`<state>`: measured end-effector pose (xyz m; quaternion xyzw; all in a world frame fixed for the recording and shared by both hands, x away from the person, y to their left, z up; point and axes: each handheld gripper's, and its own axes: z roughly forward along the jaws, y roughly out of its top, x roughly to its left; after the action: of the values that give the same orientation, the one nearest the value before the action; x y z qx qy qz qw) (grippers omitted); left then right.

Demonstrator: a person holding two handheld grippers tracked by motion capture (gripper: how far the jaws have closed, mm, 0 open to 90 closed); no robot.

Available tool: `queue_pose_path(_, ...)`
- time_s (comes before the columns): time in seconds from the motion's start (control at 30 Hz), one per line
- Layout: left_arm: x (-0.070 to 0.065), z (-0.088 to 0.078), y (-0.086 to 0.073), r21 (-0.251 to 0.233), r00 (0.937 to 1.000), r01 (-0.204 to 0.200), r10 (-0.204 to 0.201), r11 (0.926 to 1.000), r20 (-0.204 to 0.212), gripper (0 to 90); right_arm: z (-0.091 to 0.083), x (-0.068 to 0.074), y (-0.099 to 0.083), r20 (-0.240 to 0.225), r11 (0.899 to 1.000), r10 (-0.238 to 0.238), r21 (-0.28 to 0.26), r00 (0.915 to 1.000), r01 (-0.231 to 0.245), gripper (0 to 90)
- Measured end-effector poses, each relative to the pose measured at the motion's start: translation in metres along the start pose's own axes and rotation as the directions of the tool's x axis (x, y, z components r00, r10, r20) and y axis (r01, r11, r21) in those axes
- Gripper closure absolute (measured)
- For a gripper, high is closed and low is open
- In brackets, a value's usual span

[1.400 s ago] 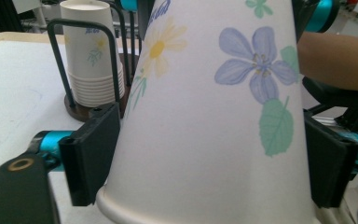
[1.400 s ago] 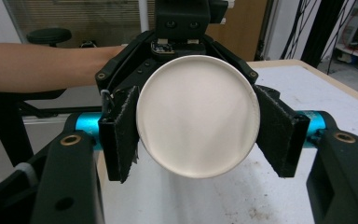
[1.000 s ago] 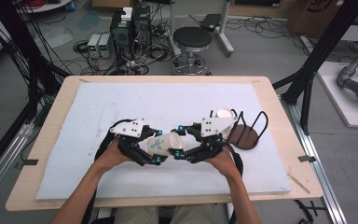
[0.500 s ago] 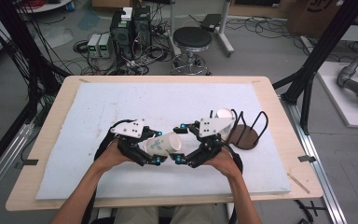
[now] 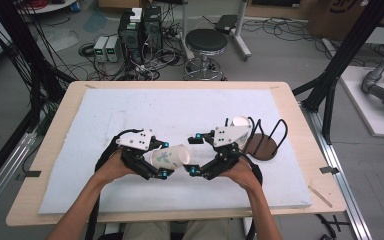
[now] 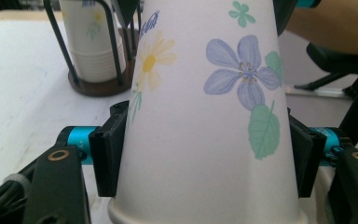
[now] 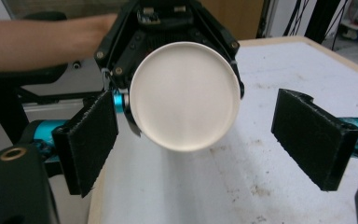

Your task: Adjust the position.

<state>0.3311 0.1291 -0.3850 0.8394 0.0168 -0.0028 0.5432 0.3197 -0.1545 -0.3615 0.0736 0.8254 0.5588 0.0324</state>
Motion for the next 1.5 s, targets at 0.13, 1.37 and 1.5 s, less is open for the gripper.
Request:
queue_pose_path(0.13,-0.002,-0.01,0.0,0.07,0.9998,0.001,0.001,0.9975,-0.021,30.2,0.005,0.001,0.001,-0.002,0.999,-0.001,0.042,1.0,0.002,14.9)
queue_pose_path(1.37,-0.006,-0.012,0.019,0.45,0.9999,-0.006,0.009,0.8928,-0.005,30.5,0.038,0.01,0.022,0.022,0.851,-0.124,0.516,0.992,0.095,15.1)
queue_pose_path(1.5,-0.005,-0.011,0.019,0.456,0.9999,-0.007,0.01,0.8901,-0.004,30.5,0.04,0.01,0.023,0.012,0.846,-0.12,0.525,0.9927,0.096,15.1)
